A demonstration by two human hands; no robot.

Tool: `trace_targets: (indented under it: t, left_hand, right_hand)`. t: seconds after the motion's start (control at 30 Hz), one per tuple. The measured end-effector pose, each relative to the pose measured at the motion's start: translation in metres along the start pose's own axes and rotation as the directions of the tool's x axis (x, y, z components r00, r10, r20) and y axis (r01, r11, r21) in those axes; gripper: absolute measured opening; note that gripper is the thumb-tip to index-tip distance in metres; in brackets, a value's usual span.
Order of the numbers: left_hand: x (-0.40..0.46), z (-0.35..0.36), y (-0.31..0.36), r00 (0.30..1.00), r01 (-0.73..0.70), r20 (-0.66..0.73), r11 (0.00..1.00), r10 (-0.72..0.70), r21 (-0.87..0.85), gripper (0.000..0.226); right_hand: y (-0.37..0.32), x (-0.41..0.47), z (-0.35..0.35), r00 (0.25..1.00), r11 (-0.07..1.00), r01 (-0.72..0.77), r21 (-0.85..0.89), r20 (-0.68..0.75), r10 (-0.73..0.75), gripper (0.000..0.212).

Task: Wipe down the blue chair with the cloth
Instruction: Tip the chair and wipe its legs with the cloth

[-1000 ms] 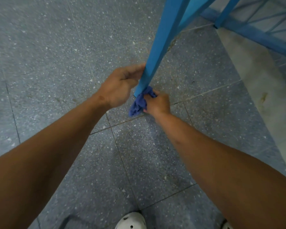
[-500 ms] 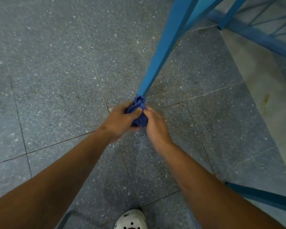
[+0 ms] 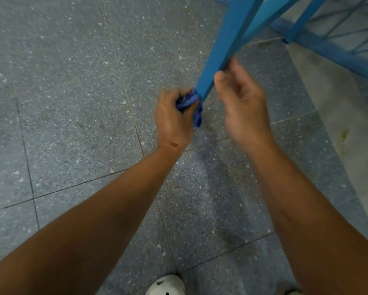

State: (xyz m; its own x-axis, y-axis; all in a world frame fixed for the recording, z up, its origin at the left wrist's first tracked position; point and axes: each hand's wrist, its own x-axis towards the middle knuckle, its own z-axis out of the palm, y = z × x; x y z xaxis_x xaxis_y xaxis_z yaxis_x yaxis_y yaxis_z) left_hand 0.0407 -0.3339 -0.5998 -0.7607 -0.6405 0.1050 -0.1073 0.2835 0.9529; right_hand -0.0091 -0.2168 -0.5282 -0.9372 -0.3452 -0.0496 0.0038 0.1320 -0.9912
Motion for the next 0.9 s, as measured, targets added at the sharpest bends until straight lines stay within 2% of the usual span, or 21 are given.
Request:
trace_targets:
  t: [0.07, 0.13, 0.2, 0.27, 0.37, 0.43, 0.53, 0.6, 0.7, 0.73, 0.9]
  left_hand:
    - [-0.005, 0.002, -0.023, 0.997, 0.078, 0.021, 0.997, -0.078, 0.015, 0.009]
    - [-0.009, 0.001, -0.042, 0.973, 0.207, 0.098, 0.978, -0.209, 0.026, 0.025]
    - [-0.007, -0.003, -0.052, 0.935, 0.314, 0.143, 0.945, -0.324, 0.087, 0.034]
    - [-0.002, -0.005, -0.057, 0.918, 0.359, 0.142, 0.928, -0.371, 0.102, 0.029]
    - [0.003, -0.004, -0.047, 0.934, 0.316, 0.146, 0.945, -0.326, 0.085, 0.017]
    - [0.007, -0.002, -0.032, 0.971, 0.203, 0.124, 0.979, -0.205, 0.027, 0.014]
    - [0.009, -0.002, -0.019, 0.990, 0.093, 0.113, 0.995, -0.089, -0.027, 0.027]
    - [0.007, -0.004, -0.026, 0.979, 0.131, 0.153, 0.990, -0.137, 0.045, 0.020]
    - [0.007, -0.009, -0.042, 0.916, 0.309, 0.223, 0.941, -0.334, 0.138, 0.008]
    - [0.009, -0.011, -0.044, 0.903, 0.331, 0.234, 0.931, -0.360, 0.153, 0.007]
    - [0.017, -0.008, -0.031, 0.945, 0.238, 0.214, 0.969, -0.247, 0.064, 0.015]
  right_hand:
    - [-0.004, 0.006, 0.008, 0.999, 1.000, 0.005, -0.025, -0.052, -0.006, 0.027]
    - [-0.005, 0.007, 0.013, 0.995, 0.998, 0.020, -0.055, -0.100, -0.025, 0.013]
    - [-0.007, 0.008, 0.016, 0.991, 0.995, 0.037, -0.092, -0.125, -0.048, 0.011]
    - [-0.005, 0.009, 0.015, 0.992, 0.993, 0.038, -0.107, -0.113, -0.050, 0.012]
    - [-0.003, 0.010, 0.013, 0.990, 0.986, 0.056, -0.156, -0.121, -0.075, 0.012]
    - [-0.001, 0.010, 0.013, 0.987, 0.983, 0.071, -0.169, -0.127, -0.094, 0.011]
    - [-0.001, 0.009, 0.017, 0.987, 0.988, 0.059, -0.145, -0.142, -0.080, 0.011]
    - [-0.002, 0.008, 0.017, 0.986, 0.987, 0.049, -0.152, -0.151, -0.073, 0.012]
    - [-0.003, 0.007, 0.017, 0.987, 0.988, 0.040, -0.151, -0.147, -0.062, 0.012]
    - [-0.003, 0.007, 0.018, 0.988, 0.988, 0.037, -0.151, -0.143, -0.059, 0.012]
    - [0.004, 0.009, 0.017, 0.987, 0.985, 0.004, -0.174, -0.157, -0.032, 0.023]
